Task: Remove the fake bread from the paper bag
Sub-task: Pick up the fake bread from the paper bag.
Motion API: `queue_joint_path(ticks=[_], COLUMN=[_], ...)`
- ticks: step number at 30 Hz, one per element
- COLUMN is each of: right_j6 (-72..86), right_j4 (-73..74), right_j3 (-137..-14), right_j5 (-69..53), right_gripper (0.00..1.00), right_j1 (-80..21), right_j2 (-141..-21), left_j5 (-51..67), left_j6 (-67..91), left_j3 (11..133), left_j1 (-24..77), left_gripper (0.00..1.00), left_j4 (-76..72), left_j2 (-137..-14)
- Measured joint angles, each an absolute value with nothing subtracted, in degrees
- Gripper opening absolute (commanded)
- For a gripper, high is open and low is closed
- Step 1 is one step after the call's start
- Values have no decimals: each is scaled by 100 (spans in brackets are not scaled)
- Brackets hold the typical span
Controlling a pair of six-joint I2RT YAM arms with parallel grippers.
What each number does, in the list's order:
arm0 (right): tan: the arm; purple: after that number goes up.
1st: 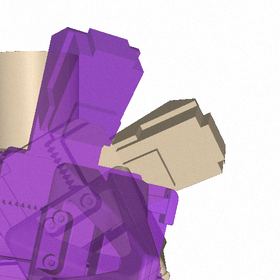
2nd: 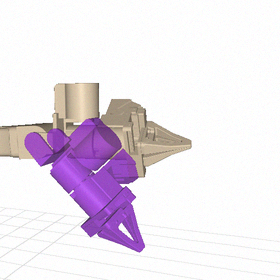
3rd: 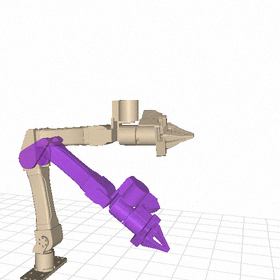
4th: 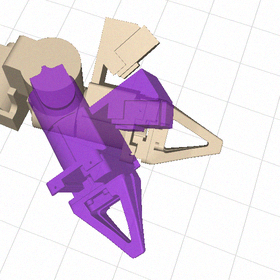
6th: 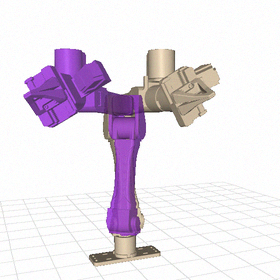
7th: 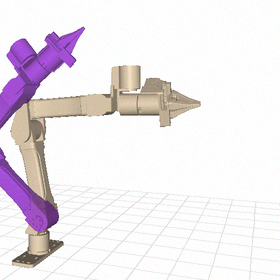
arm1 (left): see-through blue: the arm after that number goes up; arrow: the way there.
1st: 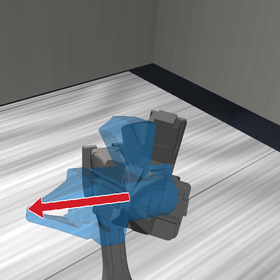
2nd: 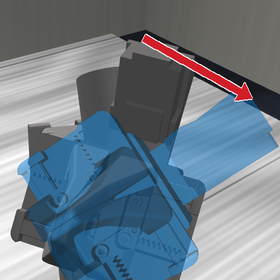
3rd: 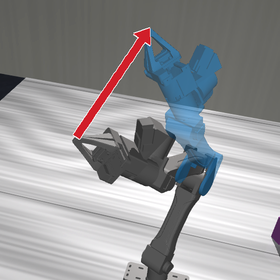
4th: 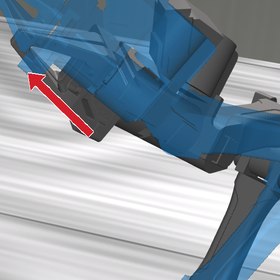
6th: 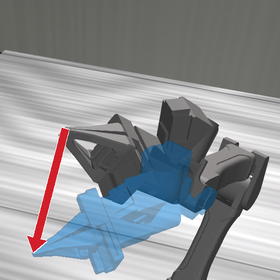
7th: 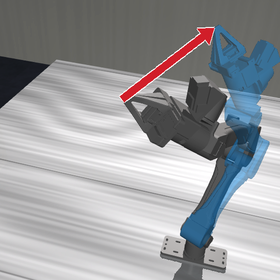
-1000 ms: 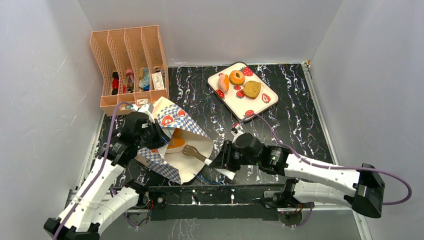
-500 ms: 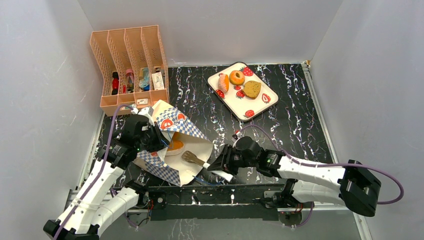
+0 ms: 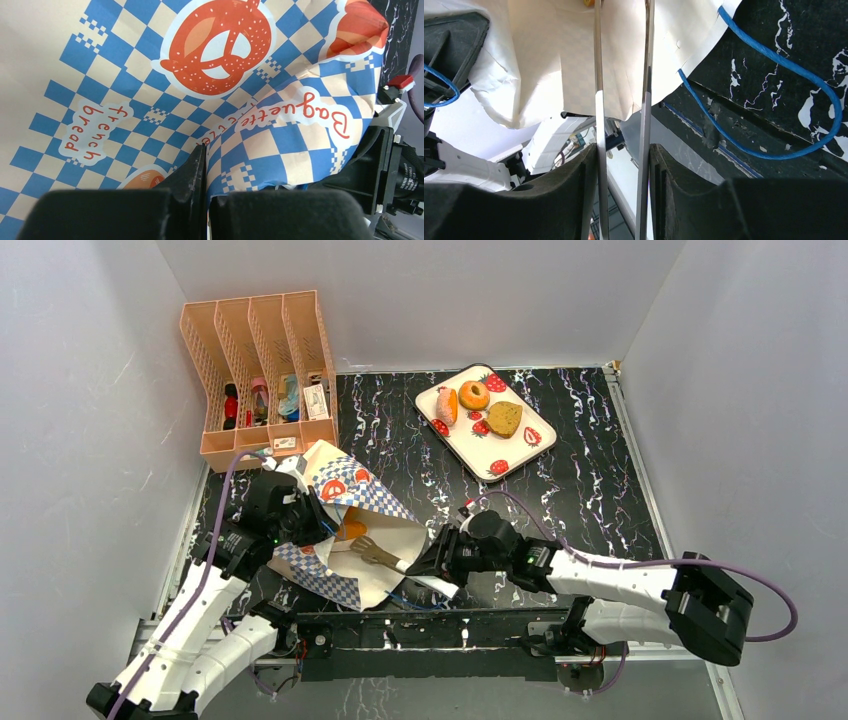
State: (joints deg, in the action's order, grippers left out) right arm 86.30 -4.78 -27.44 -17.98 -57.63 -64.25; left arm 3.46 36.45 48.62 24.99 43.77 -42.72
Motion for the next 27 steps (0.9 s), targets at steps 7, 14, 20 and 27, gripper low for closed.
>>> queue_joint_path(ticks=[7, 14, 20, 27], right_j6=[8656, 8643, 8617, 8582], right_j4=[-666, -849, -886, -906], right_j3=[-2744, -2746, -2766, -2797], right_j5=[-1870, -1992, -2056, -2097], right_gripper=[39, 39, 39, 39], right_j1=[-5717, -5533, -5494, -5494], right_j2=[-6709, -6851, -6860, -6851], left_j5=[362, 366, 368, 370], left_j6=[3645, 3642, 3614, 3594], left_j3=[4823, 4810, 4810, 4810], left_j1=[2499, 2497, 2499, 2497], left_gripper=[0, 0, 0, 0], left_j4=[4355, 4338, 4333, 4331], left_j2=[-4268, -4348, -4421, -4453])
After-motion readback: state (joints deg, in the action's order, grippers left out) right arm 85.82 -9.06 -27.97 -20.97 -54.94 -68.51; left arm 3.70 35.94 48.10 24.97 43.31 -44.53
